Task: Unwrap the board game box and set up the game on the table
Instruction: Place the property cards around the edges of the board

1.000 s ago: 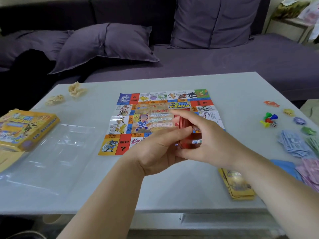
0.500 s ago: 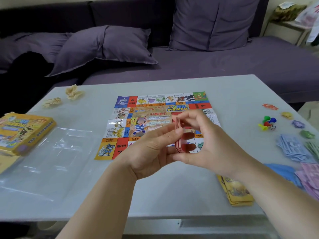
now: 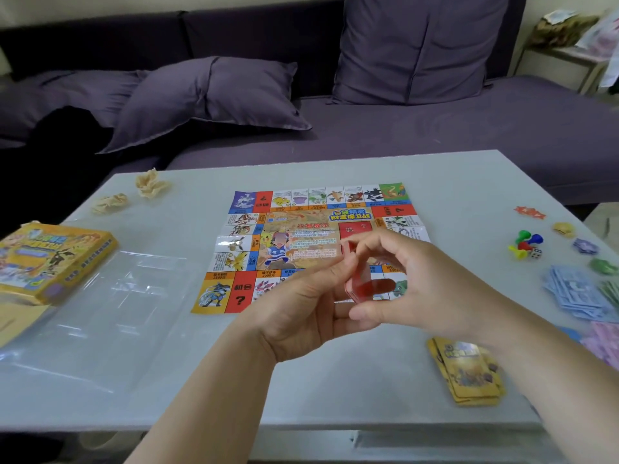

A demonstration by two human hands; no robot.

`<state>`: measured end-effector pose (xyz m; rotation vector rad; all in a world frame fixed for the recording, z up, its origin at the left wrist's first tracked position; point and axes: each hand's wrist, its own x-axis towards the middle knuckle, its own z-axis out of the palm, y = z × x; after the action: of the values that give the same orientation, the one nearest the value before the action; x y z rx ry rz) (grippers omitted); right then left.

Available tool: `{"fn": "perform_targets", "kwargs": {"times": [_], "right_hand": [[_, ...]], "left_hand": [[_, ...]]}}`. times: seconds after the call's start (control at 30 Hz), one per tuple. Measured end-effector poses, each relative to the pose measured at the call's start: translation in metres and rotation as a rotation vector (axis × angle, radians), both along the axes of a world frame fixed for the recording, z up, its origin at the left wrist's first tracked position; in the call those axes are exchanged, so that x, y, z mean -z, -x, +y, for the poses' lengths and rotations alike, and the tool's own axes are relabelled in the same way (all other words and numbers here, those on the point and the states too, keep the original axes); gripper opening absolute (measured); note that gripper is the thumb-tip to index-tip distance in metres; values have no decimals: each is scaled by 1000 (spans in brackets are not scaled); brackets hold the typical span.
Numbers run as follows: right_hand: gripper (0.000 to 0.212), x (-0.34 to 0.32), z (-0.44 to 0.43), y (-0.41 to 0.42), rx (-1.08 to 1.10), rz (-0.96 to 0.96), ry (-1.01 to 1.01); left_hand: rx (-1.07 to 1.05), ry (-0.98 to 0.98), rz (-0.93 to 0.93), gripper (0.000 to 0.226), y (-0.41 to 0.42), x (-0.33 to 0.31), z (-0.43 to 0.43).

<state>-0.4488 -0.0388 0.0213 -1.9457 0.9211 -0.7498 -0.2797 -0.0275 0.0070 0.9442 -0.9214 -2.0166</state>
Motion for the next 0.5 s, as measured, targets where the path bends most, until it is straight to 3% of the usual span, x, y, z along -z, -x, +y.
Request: {"fn": "perform_targets", "kwargs": {"times": [0.13,0.2,0.3,0.33,0.43,0.5], "right_hand": [[38,-3,-5,3,25,26,3],[38,-5,-20,4,108,89,69],[41,-6,-64,4,208,385,141],[40,-4,-80,3,200,489,114],[38,8,-118,-10,120,760,97],[39,20,-135,-20,70,841,109]], "left_hand": [[29,45,-93,49,1,-3,-4],[-6,177,-391,49,-4,-5,-12],[-66,472,-1204,52,-25,12,-34],[-52,547,-1381,53,-30,22,-42],[62,641,-1628,54,-31,46,-66],[111,669,-1713,57,-29,53,-82]]}}
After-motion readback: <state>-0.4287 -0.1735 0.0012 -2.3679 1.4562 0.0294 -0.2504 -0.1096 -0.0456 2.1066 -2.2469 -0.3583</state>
